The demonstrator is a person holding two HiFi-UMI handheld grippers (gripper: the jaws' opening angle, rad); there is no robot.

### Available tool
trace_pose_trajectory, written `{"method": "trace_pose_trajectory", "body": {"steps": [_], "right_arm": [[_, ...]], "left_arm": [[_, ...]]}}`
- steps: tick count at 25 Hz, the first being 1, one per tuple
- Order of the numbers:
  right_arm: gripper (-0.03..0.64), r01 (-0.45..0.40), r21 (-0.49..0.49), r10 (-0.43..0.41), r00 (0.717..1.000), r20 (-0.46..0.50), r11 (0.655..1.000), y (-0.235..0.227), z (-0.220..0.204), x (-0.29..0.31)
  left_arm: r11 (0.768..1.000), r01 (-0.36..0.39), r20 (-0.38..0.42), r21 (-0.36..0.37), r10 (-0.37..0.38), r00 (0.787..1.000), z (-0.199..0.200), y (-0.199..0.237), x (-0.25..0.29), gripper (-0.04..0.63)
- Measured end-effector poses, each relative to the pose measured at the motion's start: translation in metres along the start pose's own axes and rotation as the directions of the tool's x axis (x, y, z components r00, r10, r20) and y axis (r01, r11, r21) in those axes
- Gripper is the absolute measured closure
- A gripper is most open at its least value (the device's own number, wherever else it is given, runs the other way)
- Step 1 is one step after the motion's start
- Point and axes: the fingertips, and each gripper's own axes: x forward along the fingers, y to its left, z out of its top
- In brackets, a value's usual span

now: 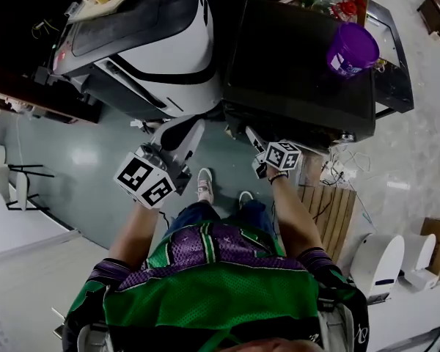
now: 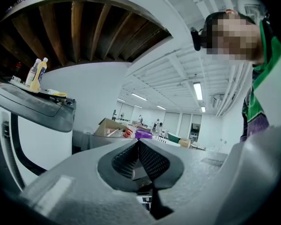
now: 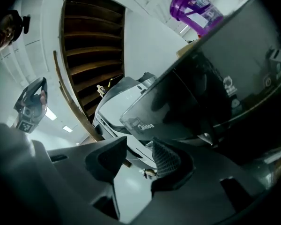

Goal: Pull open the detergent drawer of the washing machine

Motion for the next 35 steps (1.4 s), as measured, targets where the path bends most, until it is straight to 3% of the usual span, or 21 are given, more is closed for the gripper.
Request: {"method": "trace_pose_trajectory", "body": {"steps": [9,20,32,35], "right_arm": [[0.425,0.051,0.124,-0.058,0.997,0.053,0.991,-0.042,-0.010,0.027],[0.416,-0.108,0.202,0.077,0.985,0.154,0.973,-0.034,0.001,0.041],[0.410,-0.137,0.212,0.112,0.985,0.128,0.968,-0.023,-0.011,0.032],[0.337,-0.143,0.269,0.110,0.985,0.133,0.953,-0.020,-0.013,0.030]], "left_arm": [[0.999,0.040,-0.056,0.028,-0.038,0.998,-0.002,0.017,0.002,0.578],[0.999,0.040,-0.093,0.024,-0.038,0.995,-0.008,0.036,-0.001,0.577],[1.000,0.016,-0.082,0.013,-0.015,0.997,-0.012,0.031,-0.008,0.577],[1.000,0.015,-0.078,0.011,-0.014,0.997,-0.012,0.027,-0.008,0.577]]}}
